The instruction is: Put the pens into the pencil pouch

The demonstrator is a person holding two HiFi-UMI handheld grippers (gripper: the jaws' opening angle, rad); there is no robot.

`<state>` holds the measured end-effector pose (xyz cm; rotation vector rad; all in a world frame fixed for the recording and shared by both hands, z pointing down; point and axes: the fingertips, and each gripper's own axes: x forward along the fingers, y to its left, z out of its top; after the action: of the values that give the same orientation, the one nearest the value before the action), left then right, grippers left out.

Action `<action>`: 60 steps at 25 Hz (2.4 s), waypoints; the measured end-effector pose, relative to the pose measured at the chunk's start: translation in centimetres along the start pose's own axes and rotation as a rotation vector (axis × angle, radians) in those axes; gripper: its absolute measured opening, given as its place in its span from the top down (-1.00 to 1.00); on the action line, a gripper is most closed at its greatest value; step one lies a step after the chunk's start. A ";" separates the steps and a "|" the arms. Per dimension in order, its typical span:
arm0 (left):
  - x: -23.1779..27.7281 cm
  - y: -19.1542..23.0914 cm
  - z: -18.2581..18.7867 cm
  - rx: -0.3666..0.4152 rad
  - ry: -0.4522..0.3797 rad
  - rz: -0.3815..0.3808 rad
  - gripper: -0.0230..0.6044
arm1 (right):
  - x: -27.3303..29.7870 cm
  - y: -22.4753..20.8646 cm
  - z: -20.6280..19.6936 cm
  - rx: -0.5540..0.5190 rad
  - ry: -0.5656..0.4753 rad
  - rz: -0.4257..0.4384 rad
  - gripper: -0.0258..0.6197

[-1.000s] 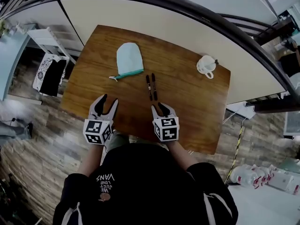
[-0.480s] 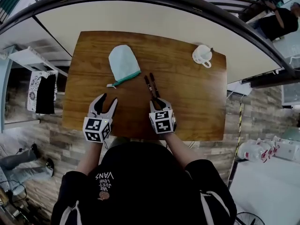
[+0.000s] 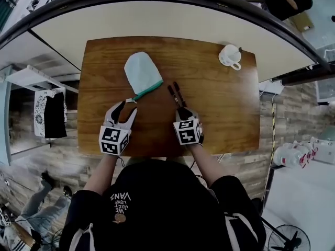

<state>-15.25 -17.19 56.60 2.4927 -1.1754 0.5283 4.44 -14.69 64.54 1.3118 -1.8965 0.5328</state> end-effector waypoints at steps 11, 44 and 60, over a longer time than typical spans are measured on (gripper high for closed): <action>5.0 -0.3 -2.3 0.297 0.173 -0.100 0.32 | 0.1 0.4 -0.3 0.115 0.013 0.037 0.78; 9.4 -1.4 -0.7 0.289 0.240 -0.122 0.78 | -5.5 2.3 0.4 0.145 -0.085 0.182 0.79; 6.5 -6.6 0.1 0.260 0.155 -0.157 0.78 | -6.2 4.3 2.5 0.038 -0.117 0.279 0.79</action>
<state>-6.26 -17.57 58.57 2.6726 -0.8931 0.8605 0.80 -11.04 58.52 1.1285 -2.1928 0.6477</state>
